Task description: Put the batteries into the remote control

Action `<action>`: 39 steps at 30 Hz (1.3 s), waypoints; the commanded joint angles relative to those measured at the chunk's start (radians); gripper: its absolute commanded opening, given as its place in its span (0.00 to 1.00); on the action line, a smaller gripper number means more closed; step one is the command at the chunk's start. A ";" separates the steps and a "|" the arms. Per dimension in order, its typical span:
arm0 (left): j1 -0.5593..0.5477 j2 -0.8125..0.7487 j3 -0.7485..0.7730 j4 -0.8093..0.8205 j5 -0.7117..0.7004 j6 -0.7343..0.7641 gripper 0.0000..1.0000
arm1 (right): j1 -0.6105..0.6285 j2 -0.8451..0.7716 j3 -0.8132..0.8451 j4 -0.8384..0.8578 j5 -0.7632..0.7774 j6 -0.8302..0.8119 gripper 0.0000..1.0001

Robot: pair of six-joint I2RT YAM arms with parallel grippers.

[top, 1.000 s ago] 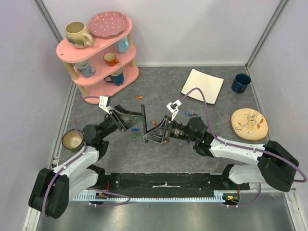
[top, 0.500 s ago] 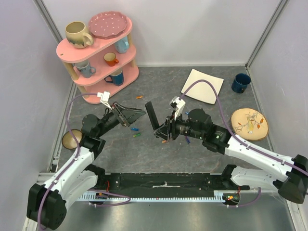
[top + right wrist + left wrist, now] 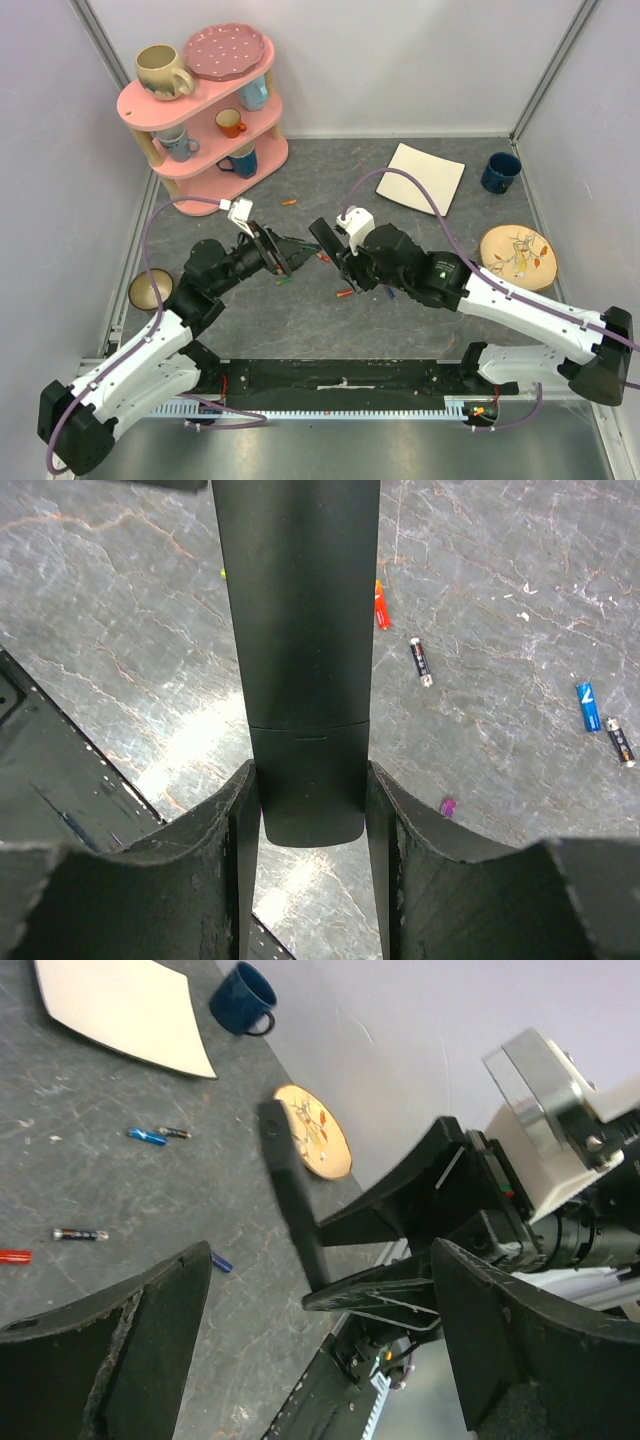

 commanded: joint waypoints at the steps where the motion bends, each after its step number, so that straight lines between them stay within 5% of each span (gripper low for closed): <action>1: -0.092 0.004 0.012 0.034 -0.148 0.065 0.96 | 0.018 0.020 0.075 -0.045 0.070 -0.018 0.38; 15: -0.208 0.108 -0.038 0.173 -0.306 0.008 0.99 | 0.049 0.023 0.051 -0.019 0.105 0.094 0.38; 39: -0.289 0.259 -0.004 0.320 -0.424 -0.009 0.64 | 0.061 0.010 0.014 0.015 0.085 0.126 0.39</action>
